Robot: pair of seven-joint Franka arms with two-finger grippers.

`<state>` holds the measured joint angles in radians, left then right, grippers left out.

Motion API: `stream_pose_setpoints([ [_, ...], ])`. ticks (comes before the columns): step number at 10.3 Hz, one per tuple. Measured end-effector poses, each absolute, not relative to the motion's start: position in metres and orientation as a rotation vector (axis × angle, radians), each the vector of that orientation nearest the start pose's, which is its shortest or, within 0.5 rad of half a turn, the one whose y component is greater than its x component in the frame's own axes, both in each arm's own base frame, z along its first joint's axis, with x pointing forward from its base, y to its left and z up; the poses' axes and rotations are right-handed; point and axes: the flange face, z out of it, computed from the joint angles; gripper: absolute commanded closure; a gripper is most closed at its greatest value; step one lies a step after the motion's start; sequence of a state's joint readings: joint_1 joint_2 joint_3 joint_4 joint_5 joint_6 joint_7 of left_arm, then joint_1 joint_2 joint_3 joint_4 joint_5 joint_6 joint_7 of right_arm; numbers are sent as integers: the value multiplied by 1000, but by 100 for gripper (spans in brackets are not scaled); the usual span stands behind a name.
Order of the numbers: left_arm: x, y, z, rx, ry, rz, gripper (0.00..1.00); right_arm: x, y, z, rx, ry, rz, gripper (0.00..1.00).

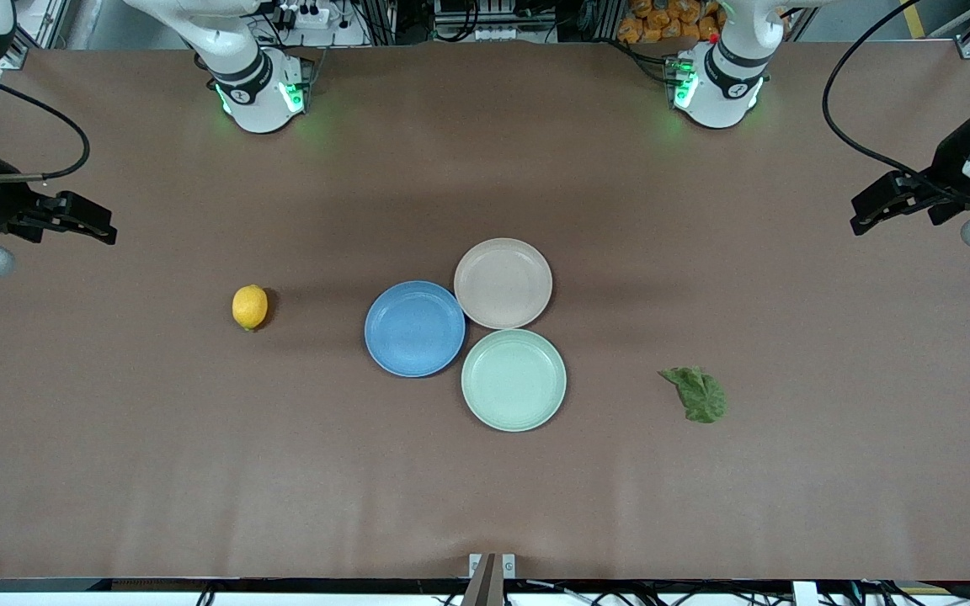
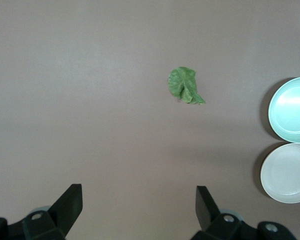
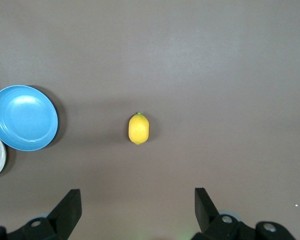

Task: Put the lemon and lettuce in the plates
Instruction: 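Reach the right gripper to the lemon while the left gripper reaches the lettuce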

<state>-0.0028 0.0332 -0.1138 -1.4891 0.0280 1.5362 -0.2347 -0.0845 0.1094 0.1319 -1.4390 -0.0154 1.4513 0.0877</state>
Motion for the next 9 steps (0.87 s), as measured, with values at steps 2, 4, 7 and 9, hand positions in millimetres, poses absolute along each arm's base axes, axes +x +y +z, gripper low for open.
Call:
stream_pose_setpoints([
  [2,559,-61,641,-3115,-178,-28,0,576,22,614,-3145,61,151,0],
  [4,560,-61,639,-3116,-159,-20,0,576,23,614,-3144,61,150,0],
  [7,581,-65,591,-3110,-146,99,0,592,24,577,-3137,53,195,0],
  [9,617,-68,513,-3115,-139,166,0,610,25,516,-3127,49,261,0],
])
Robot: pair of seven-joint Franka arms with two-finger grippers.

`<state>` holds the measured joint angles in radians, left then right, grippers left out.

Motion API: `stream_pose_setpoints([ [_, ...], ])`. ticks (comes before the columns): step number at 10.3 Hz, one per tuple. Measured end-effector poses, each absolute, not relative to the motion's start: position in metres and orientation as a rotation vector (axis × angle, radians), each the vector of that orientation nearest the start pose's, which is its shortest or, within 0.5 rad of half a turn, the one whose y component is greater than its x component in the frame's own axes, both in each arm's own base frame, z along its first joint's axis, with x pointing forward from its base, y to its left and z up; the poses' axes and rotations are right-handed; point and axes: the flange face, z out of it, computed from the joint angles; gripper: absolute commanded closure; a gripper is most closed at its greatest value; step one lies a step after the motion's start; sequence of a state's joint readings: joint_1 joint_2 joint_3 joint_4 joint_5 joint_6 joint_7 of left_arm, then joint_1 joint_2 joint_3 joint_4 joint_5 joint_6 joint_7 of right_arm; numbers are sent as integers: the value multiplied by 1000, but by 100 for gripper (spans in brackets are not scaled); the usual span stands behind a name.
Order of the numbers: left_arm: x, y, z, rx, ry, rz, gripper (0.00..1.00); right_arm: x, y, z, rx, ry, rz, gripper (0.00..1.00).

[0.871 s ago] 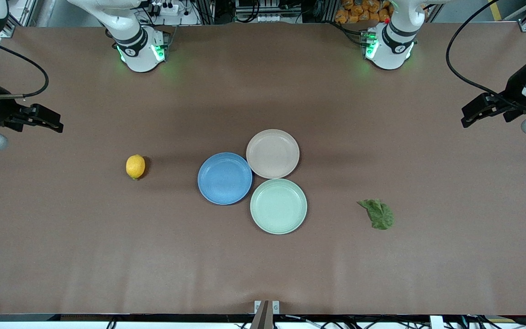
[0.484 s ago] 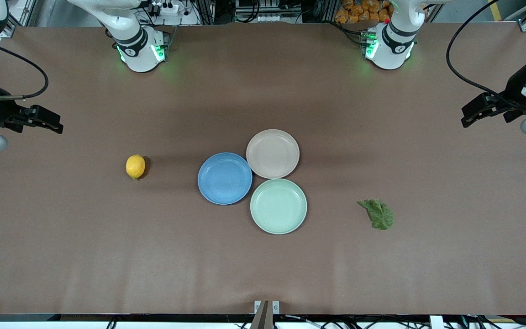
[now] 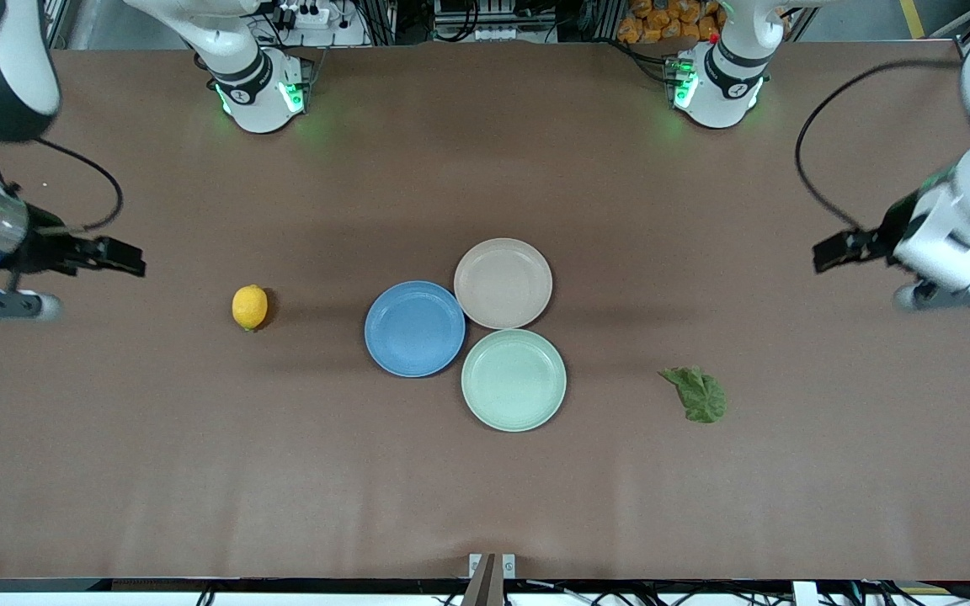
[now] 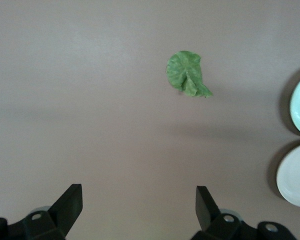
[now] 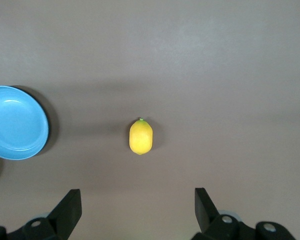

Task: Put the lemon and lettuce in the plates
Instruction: 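Reach the right gripper to the lemon while the left gripper reaches the lettuce, then close the right gripper on the lemon while the left gripper grasps the lettuce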

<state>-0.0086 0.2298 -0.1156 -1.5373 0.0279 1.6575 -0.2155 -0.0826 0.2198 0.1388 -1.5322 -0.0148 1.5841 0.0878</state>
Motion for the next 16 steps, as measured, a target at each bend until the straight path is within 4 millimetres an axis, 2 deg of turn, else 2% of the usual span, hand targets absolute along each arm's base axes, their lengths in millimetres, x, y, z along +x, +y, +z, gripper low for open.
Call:
stream_pose_setpoints([
  [2,646,-73,421,-3129,-128,189,0,617,25,452,-3117,49,325,0],
  [4,666,-87,344,-3155,-101,169,0,618,24,390,-3110,52,338,0],
  [6,676,-111,284,-3179,-55,125,0,611,26,319,-3106,52,276,0],
  [8,678,-127,236,-3193,-30,107,0,592,25,252,-3099,57,273,0],
  [9,679,-128,218,-3198,-32,100,7,585,22,231,-3093,66,307,0],
  [10,680,-127,205,-3201,-35,95,19,581,19,219,-3088,75,338,0],
  [13,681,-130,189,-3209,-21,68,78,578,21,203,-3055,111,381,0],
  [14,681,-132,186,-3210,-15,68,94,576,23,197,-3036,129,396,0],
  [15,680,-134,185,-3210,-11,71,100,575,26,193,-3027,133,409,0],
  [16,680,-135,184,-3210,-9,73,100,573,28,189,-3020,135,428,18],
])
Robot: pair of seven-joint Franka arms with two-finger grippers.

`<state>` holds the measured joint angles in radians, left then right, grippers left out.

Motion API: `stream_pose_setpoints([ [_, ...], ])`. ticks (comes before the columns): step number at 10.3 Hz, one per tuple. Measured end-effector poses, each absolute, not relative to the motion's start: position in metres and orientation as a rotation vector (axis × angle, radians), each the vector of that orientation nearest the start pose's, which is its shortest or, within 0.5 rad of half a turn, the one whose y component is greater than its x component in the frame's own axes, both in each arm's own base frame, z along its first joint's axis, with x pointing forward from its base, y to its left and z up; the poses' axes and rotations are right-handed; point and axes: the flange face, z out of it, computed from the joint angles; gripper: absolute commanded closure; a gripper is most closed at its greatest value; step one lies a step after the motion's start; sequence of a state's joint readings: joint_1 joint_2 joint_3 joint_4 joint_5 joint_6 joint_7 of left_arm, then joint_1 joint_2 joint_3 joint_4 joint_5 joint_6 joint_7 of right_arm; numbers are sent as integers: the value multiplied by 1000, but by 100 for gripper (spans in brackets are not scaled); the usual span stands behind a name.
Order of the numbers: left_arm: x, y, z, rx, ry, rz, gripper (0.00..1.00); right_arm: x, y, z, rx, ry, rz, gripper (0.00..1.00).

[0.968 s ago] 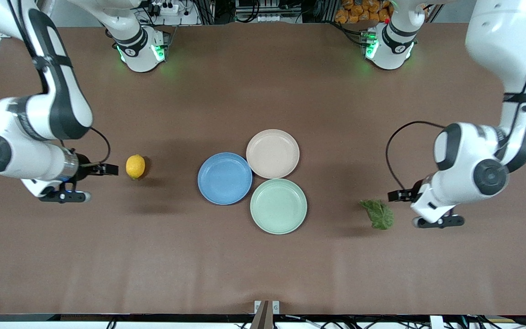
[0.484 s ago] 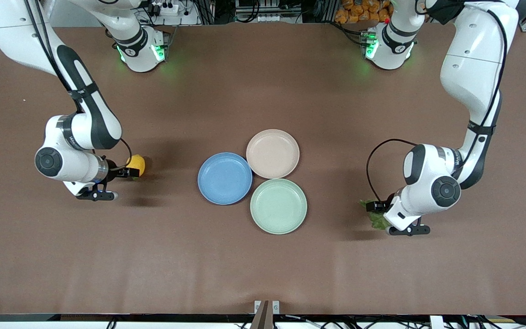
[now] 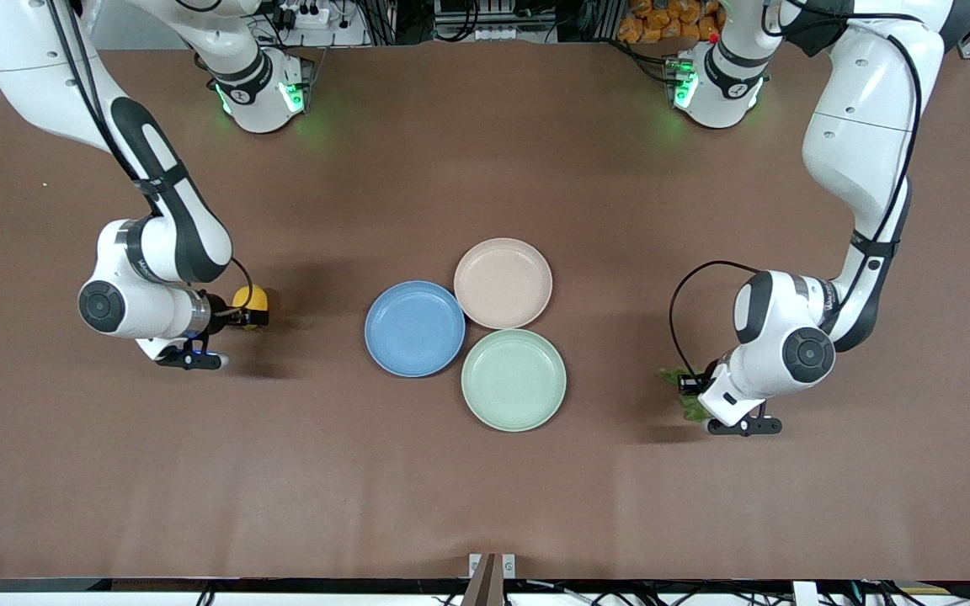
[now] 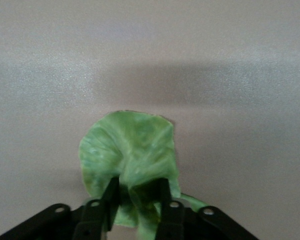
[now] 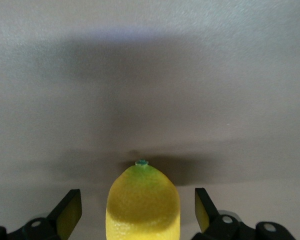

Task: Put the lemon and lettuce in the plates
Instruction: 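Close the right gripper on the lemon while the left gripper grasps the lettuce, then carry the lemon toward the blue plate while the left gripper carries lettuce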

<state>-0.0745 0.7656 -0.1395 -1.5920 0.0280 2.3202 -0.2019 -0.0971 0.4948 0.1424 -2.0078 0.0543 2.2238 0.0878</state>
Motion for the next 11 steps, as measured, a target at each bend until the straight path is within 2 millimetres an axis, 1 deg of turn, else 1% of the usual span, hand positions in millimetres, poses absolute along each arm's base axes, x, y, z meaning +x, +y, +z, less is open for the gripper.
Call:
stream_pose_setpoints([
  [1,680,-135,184,-3210,-7,73,100,571,28,184,-3015,135,456,48],
  [3,680,-144,186,-3211,12,63,100,566,27,179,-3007,138,507,100],
  [5,684,-158,199,-3215,22,25,100,568,27,182,-3002,138,535,100],
  [6,684,-169,210,-3217,-8,11,100,574,26,193,-2995,135,563,100],
  [7,681,-183,221,-3215,-51,19,100,586,27,213,-2982,134,589,100],
  [8,675,-202,235,-3208,-113,41,100,601,32,238,-2954,146,587,100],
  [9,666,-223,248,-3196,-177,66,100,613,43,259,-2919,168,565,100],
  [10,656,-246,259,-3178,-267,94,100,620,66,271,-2903,194,545,100],
  [11,644,-268,266,-3152,-378,121,100,622,101,278,-2909,225,536,100],
])
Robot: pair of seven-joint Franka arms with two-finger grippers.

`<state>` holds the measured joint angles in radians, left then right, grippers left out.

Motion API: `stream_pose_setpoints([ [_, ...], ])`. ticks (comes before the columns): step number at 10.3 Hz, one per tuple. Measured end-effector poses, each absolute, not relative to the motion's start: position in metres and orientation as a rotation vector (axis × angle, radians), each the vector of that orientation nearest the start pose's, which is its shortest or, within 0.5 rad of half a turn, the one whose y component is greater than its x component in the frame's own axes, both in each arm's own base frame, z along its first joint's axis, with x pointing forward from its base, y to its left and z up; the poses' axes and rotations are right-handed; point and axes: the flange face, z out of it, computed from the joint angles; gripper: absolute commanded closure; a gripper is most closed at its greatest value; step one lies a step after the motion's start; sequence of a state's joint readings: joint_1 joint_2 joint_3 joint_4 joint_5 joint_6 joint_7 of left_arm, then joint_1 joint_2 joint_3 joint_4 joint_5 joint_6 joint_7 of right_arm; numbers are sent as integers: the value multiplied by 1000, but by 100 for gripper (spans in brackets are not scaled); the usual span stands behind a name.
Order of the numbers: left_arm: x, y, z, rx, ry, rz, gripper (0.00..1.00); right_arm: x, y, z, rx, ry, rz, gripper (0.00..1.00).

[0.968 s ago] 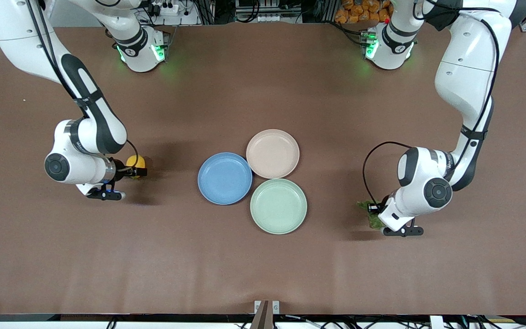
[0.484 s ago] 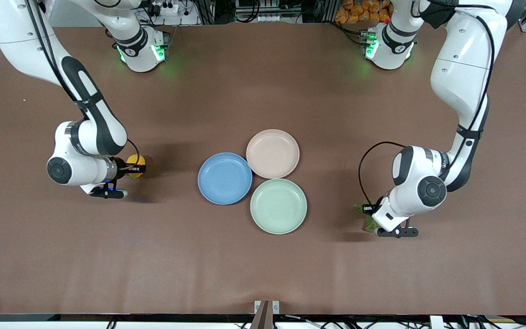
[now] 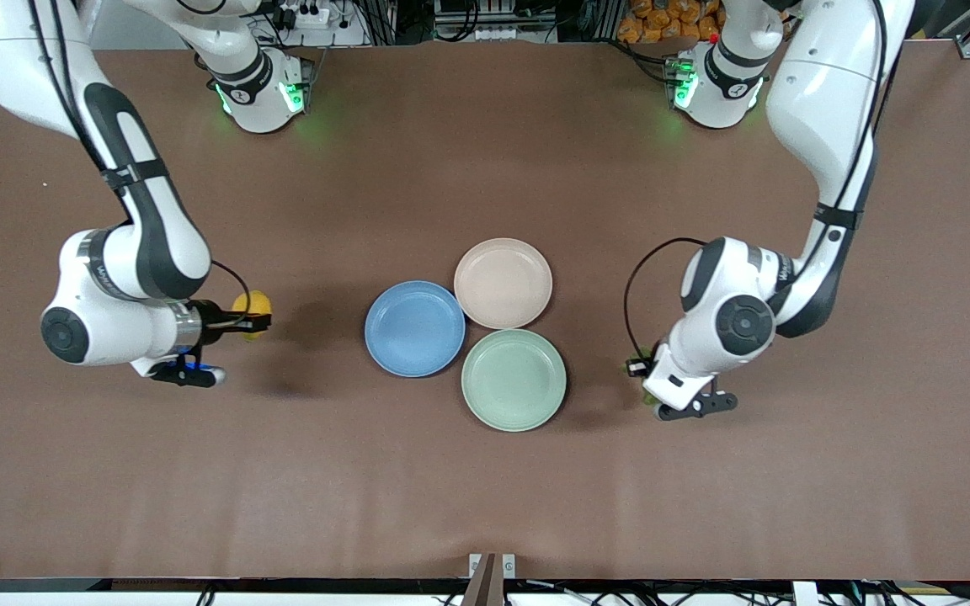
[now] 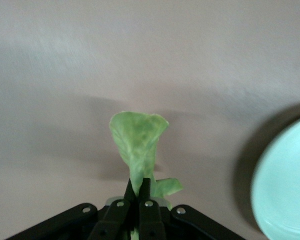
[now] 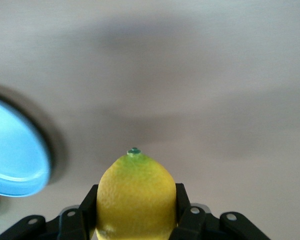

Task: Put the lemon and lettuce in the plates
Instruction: 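Carry the lemon toward the blue plate while the left gripper carries lettuce, then lower the lemon onto the blue plate while the left gripper lowers lettuce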

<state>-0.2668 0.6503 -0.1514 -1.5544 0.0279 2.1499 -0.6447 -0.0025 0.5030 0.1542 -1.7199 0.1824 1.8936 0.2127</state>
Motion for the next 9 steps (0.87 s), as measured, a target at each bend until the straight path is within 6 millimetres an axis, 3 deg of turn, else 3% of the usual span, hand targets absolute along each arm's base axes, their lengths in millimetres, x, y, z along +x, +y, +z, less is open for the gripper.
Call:
stream_pose_setpoints([
  [2,617,-317,271,-3096,-603,171,100,622,194,288,-2910,314,504,100],
  [4,592,-359,272,-3062,-826,245,100,620,262,279,-2875,414,446,100],
  [7,565,-401,278,-2976,-1109,319,100,609,319,230,-2839,504,400,100],
  [9,553,-415,279,-2889,-1285,350,100,602,329,199,-2838,515,431,100],
])
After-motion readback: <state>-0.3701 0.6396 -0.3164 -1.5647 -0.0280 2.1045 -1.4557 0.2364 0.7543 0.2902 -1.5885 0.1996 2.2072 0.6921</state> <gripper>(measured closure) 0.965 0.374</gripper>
